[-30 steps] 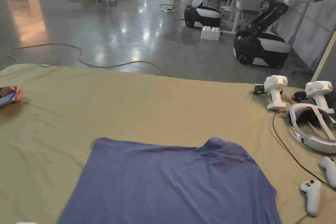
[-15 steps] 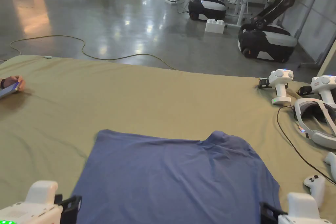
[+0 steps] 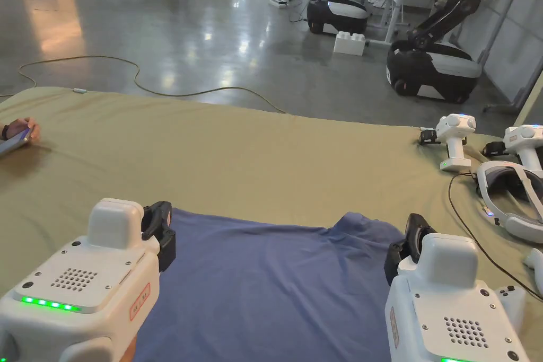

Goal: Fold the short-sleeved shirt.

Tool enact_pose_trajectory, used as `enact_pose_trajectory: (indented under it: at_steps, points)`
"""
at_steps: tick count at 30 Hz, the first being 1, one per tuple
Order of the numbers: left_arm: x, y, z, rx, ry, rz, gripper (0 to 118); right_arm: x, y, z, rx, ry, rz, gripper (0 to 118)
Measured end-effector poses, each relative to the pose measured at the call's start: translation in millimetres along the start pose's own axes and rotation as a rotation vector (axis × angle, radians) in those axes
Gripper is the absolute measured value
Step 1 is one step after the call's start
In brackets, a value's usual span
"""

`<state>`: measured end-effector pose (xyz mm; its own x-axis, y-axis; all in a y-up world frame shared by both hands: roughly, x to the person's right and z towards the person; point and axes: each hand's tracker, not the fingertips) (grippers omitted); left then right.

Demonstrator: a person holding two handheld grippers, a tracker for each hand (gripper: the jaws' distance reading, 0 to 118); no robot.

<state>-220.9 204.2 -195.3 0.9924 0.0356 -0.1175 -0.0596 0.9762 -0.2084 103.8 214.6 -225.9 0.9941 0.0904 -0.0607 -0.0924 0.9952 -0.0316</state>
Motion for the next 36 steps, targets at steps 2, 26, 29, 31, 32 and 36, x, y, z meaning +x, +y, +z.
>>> enact_pose_trajectory:
  at_steps: [2,26,29,31,32,36]
  points:
    - [1.5,-0.1,-0.3,-0.001,-0.014,-0.013,0,3.6,0.2,-0.5,0.008,0.034,-0.038,0]
    - [-111.3,-123.1,56.2,-0.827,0.001,0.121,21,2.4,-54.1,-21.6,-0.247,0.103,0.018,0]
    - [-113.5,-139.0,46.9,-0.899,-0.001,0.165,58,1.1,-58.5,-24.0,-0.273,0.111,0.019,0]
    - [-114.7,-146.1,40.3,-0.906,0.004,0.186,59,0.9,-59.7,-24.6,-0.287,0.112,0.022,0]
    - [-114.9,-149.2,35.8,-0.912,0.005,0.192,60,1.0,-60.6,-24.8,-0.29,0.112,0.025,0]
    - [-127.0,-169.6,8.4,-0.969,0.054,0.215,60,3.2,-65.1,-24.4,-0.309,0.11,0.032,0]
